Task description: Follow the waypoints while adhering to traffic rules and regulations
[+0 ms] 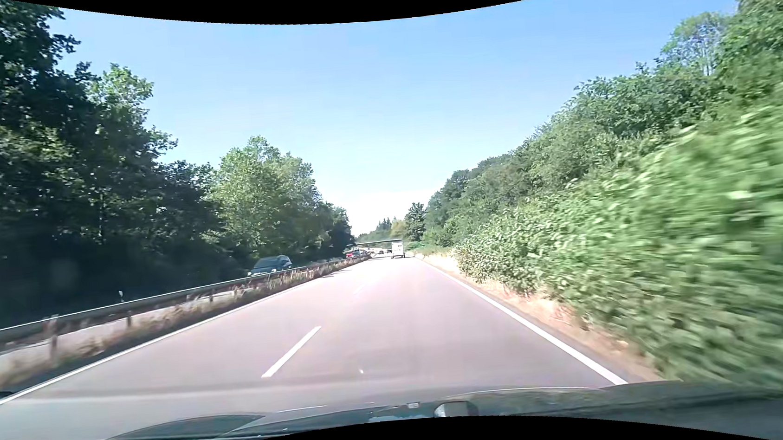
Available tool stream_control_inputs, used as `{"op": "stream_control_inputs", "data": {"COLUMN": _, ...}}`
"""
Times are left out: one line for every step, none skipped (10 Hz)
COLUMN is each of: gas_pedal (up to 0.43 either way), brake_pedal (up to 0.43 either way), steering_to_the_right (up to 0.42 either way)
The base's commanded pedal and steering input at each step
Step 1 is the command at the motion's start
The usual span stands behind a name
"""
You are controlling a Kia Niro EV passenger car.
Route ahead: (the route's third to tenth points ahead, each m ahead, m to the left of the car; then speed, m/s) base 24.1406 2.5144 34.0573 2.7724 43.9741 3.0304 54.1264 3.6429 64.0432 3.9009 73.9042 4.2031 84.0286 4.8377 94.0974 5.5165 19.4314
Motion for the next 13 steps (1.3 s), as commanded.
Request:
{"op": "stream_control_inputs", "data": {"gas_pedal": 0.118, "brake_pedal": 0.000, "steering_to_the_right": -0.005}}
{"op": "stream_control_inputs", "data": {"gas_pedal": 0.118, "brake_pedal": 0.000, "steering_to_the_right": -0.005}}
{"op": "stream_control_inputs", "data": {"gas_pedal": 0.118, "brake_pedal": 0.000, "steering_to_the_right": -0.005}}
{"op": "stream_control_inputs", "data": {"gas_pedal": 0.118, "brake_pedal": 0.000, "steering_to_the_right": -0.005}}
{"op": "stream_control_inputs", "data": {"gas_pedal": 0.118, "brake_pedal": 0.000, "steering_to_the_right": -0.005}}
{"op": "stream_control_inputs", "data": {"gas_pedal": 0.118, "brake_pedal": 0.000, "steering_to_the_right": -0.005}}
{"op": "stream_control_inputs", "data": {"gas_pedal": 0.118, "brake_pedal": 0.000, "steering_to_the_right": -0.005}}
{"op": "stream_control_inputs", "data": {"gas_pedal": 0.118, "brake_pedal": 0.000, "steering_to_the_right": -0.005}}
{"op": "stream_control_inputs", "data": {"gas_pedal": 0.118, "brake_pedal": 0.000, "steering_to_the_right": -0.005}}
{"op": "stream_control_inputs", "data": {"gas_pedal": 0.118, "brake_pedal": 0.000, "steering_to_the_right": -0.005}}
{"op": "stream_control_inputs", "data": {"gas_pedal": 0.118, "brake_pedal": 0.000, "steering_to_the_right": -0.005}}
{"op": "stream_control_inputs", "data": {"gas_pedal": 0.118, "brake_pedal": 0.000, "steering_to_the_right": -0.005}}
{"op": "stream_control_inputs", "data": {"gas_pedal": 0.118, "brake_pedal": 0.000, "steering_to_the_right": -0.005}}
